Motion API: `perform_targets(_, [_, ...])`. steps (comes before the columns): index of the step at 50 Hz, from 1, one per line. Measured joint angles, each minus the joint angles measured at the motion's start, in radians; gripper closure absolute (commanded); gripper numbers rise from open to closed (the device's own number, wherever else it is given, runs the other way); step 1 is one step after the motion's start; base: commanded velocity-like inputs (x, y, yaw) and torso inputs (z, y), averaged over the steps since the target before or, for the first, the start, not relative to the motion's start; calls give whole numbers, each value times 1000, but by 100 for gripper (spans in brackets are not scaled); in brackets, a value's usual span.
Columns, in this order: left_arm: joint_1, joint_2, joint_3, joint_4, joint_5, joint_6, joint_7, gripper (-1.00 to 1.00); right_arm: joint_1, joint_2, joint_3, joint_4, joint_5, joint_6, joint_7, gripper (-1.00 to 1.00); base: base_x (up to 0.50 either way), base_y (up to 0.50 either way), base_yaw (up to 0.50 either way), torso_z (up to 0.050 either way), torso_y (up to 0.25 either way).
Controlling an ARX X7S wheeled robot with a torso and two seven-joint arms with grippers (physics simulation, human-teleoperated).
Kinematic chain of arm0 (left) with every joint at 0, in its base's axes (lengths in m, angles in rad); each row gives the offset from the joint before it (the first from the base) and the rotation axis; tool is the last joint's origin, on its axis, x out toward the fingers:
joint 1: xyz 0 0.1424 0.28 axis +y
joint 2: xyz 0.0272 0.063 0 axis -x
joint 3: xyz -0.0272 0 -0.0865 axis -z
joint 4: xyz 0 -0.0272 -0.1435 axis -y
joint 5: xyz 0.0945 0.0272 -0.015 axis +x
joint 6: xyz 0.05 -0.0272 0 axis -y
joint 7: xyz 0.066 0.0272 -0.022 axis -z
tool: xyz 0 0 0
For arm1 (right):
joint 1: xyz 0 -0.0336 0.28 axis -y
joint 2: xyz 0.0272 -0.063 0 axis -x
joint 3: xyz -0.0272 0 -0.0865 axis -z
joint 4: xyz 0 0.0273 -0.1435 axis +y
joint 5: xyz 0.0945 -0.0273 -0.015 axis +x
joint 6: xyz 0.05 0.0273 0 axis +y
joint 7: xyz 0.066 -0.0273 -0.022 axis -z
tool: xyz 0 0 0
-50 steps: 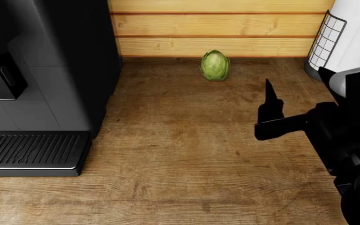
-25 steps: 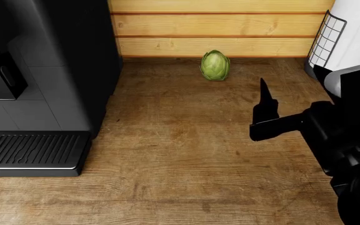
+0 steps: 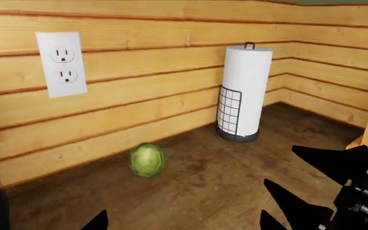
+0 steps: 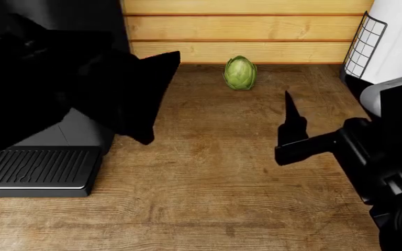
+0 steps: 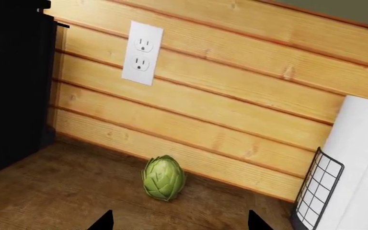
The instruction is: A wet mug is on the counter and needs to be dried. Pick it up and place it upside down in the open cabinet.
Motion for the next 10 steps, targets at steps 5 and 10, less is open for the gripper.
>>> perform_targets(5, [93, -9, -44, 31, 26, -30, 27, -100, 0, 1, -2, -3, 8, -2, 1, -100, 0, 0, 0, 0, 0])
perform_targets(10, [194, -1, -103, 54, 66, -81, 63, -100, -4, 1, -6, -3, 8, -4, -3, -100, 0, 0, 0, 0, 0])
